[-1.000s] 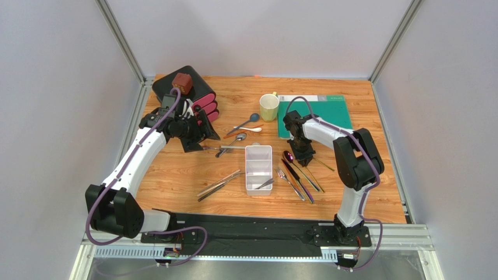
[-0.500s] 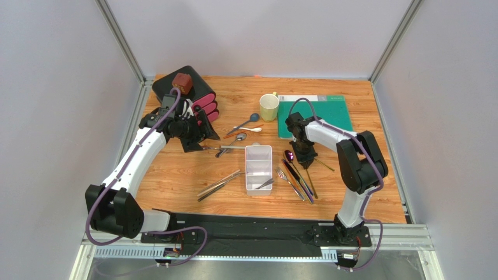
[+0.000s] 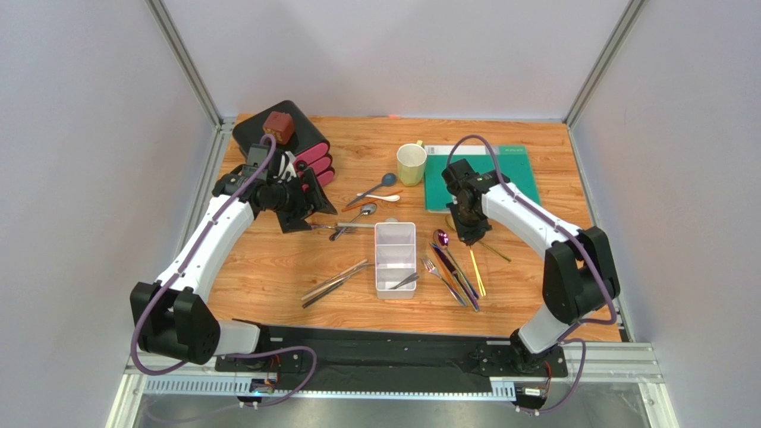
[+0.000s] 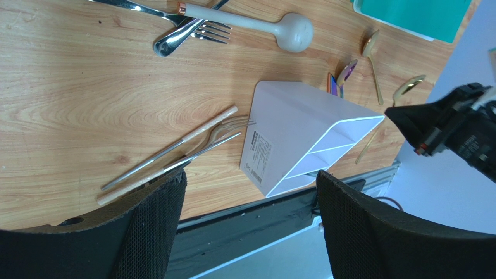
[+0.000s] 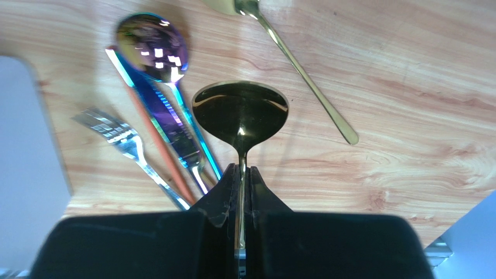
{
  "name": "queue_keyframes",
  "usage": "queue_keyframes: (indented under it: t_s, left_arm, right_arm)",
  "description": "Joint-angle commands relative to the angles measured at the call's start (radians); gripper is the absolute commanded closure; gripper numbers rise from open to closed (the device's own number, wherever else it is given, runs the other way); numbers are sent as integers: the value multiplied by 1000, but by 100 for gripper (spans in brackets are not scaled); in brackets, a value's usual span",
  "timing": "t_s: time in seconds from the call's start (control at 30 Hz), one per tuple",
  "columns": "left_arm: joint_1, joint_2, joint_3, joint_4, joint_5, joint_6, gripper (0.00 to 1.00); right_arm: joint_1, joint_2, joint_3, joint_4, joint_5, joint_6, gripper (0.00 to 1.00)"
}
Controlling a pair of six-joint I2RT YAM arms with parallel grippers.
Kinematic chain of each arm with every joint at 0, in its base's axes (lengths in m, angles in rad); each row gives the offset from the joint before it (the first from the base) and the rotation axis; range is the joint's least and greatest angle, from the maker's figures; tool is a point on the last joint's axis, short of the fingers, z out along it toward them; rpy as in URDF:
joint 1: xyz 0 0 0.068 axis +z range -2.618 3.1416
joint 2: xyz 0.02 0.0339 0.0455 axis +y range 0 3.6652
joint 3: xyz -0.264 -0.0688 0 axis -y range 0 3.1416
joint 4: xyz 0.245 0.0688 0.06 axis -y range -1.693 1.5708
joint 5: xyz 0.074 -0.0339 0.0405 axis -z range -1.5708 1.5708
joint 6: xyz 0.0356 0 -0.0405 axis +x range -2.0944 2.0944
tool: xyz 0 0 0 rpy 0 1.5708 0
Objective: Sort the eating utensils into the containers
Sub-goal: Pick up the spoon from the center of the board, then place the spoon in the storage box.
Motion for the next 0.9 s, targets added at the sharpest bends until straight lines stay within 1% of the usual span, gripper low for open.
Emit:
queue_keyframes:
  t_s: [0.0,0.1,0.17,0.23,0.4,0.47,0.53,0.7,0.87]
  left_arm:
    - [6,-9,-6,8,8,13,13]
    - [6,-4,-8,14,6,13,13]
    - [6,-2,-6,13,9,15,13]
    - [6,1,-8,14,9,18,13]
    - [6,-5,-11,13,12,21,13]
    - [6,-12,-14,14,11,21,13]
    - [6,-18,-18,13,9,19,13]
    - [6,-27,-31,13,12,16,13]
    - [6,-51,-23,6,3,19,13]
  right_arm:
    - [79,-115,162,-52,33,22,100]
    - [130,-143,257,-71,43,36,100]
    - [157,-171,285,-43,36,43,100]
    - [197,-198,307,21,30,48,100]
    - [256,-221,284,213,11,45,100]
    - [266,-214,287,245,5,34,100]
    - [286,-211,278,325,2,16,100]
    - [317,-211,207,513,-3,-18,100]
    - [328,-192,173,589,-7,-32,100]
